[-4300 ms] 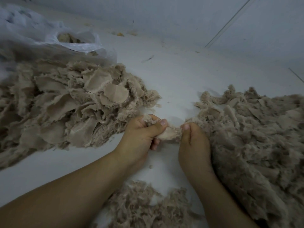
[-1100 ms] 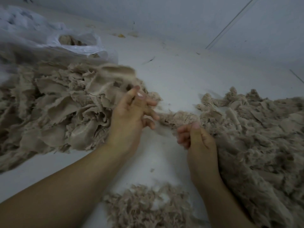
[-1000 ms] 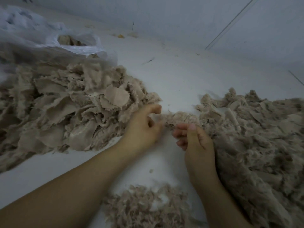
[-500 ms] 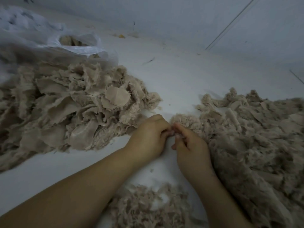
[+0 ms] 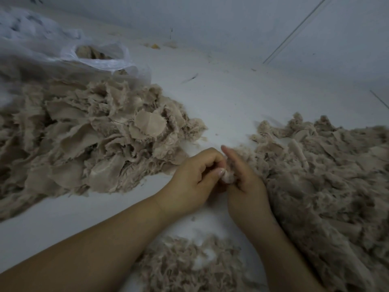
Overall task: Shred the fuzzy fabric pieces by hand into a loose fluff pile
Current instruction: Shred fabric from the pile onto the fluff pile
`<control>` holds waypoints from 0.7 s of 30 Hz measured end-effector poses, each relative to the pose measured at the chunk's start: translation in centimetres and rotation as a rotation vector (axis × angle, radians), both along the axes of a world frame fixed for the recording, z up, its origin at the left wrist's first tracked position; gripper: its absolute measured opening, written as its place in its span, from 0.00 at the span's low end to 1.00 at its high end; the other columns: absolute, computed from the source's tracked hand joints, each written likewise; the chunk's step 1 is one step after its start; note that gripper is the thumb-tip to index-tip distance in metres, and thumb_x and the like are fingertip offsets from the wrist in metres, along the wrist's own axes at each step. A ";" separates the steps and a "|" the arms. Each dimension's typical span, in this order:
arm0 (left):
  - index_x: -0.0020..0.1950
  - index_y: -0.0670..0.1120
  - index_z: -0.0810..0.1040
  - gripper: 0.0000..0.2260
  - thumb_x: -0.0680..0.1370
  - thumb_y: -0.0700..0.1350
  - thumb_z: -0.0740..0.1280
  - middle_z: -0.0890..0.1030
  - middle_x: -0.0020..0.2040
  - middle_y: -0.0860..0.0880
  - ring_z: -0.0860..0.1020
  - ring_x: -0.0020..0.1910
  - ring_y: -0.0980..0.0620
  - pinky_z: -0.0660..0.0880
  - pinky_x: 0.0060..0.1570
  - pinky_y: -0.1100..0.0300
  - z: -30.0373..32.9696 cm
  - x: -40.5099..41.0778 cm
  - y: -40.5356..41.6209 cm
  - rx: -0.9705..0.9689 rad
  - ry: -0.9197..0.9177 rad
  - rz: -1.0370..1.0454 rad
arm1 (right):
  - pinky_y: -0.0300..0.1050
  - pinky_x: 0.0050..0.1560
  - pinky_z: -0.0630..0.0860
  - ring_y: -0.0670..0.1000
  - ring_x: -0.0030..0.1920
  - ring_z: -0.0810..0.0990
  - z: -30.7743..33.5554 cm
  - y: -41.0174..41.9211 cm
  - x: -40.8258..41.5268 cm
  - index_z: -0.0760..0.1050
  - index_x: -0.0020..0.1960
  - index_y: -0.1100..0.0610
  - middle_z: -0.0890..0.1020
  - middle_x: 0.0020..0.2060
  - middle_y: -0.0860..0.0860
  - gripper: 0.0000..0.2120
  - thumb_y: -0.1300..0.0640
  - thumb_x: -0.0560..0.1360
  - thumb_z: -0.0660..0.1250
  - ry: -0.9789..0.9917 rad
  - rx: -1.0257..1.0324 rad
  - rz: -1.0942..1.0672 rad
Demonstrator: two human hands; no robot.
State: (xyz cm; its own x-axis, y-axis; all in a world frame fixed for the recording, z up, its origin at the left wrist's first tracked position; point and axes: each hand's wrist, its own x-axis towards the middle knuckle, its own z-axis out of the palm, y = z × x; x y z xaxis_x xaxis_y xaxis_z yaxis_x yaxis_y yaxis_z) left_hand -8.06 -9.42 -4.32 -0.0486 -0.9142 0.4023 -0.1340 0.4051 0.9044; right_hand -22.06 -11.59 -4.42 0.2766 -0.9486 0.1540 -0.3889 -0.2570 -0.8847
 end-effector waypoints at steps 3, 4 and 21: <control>0.46 0.34 0.74 0.04 0.78 0.34 0.61 0.79 0.41 0.40 0.79 0.42 0.42 0.77 0.44 0.44 0.2 -0.2 -0.1 0.015 0.032 0.016 | 0.46 0.52 0.79 0.42 0.50 0.81 -0.4 -0.1 0.1 0.81 0.56 0.44 0.84 0.48 0.42 0.17 0.61 0.79 0.59 0.070 0.002 -0.022; 0.46 0.35 0.74 0.04 0.78 0.35 0.61 0.78 0.41 0.39 0.78 0.40 0.44 0.78 0.41 0.48 0.3 -0.1 -0.1 0.014 0.068 0.050 | 0.47 0.54 0.80 0.42 0.50 0.82 -0.5 -0.3 0.0 0.79 0.62 0.48 0.84 0.51 0.45 0.17 0.61 0.81 0.58 0.053 0.032 -0.055; 0.41 0.37 0.84 0.02 0.73 0.35 0.72 0.81 0.52 0.44 0.79 0.56 0.50 0.76 0.57 0.51 0.0 0.2 0.5 -0.165 -0.146 0.116 | 0.46 0.40 0.79 0.53 0.36 0.82 0.6 0.0 0.1 0.81 0.41 0.60 0.83 0.34 0.58 0.14 0.57 0.81 0.64 -0.427 0.132 -0.099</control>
State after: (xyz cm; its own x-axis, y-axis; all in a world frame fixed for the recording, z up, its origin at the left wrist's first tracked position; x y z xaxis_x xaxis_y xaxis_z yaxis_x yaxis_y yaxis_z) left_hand -7.88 -8.95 -4.34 -0.0157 -0.8396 0.5430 -0.3122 0.5200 0.7951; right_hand -21.95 -11.62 -3.85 0.1220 -0.9864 0.1103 0.0007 -0.1110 -0.9938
